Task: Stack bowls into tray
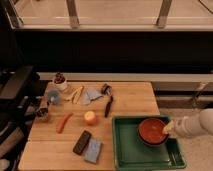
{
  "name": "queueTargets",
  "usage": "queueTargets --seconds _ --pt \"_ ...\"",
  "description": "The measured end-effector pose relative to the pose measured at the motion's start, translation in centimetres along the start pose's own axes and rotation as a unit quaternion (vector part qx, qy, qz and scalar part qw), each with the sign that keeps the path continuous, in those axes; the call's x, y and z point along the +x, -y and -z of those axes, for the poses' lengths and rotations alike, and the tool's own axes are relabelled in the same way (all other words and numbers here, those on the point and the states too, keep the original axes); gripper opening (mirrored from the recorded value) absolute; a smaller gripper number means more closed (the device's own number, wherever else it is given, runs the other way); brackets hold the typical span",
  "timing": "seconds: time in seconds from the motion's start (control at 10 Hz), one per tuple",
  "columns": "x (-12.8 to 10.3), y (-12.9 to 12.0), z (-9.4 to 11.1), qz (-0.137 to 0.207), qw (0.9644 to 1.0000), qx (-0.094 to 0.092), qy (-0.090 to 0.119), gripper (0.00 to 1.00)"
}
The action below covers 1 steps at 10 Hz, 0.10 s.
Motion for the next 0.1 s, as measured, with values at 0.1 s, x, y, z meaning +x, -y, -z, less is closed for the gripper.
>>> queueTargets --seconds 0.1 --pt "0.05 0.14 -0.06 0.001 1.0 0.0 0.0 0.8"
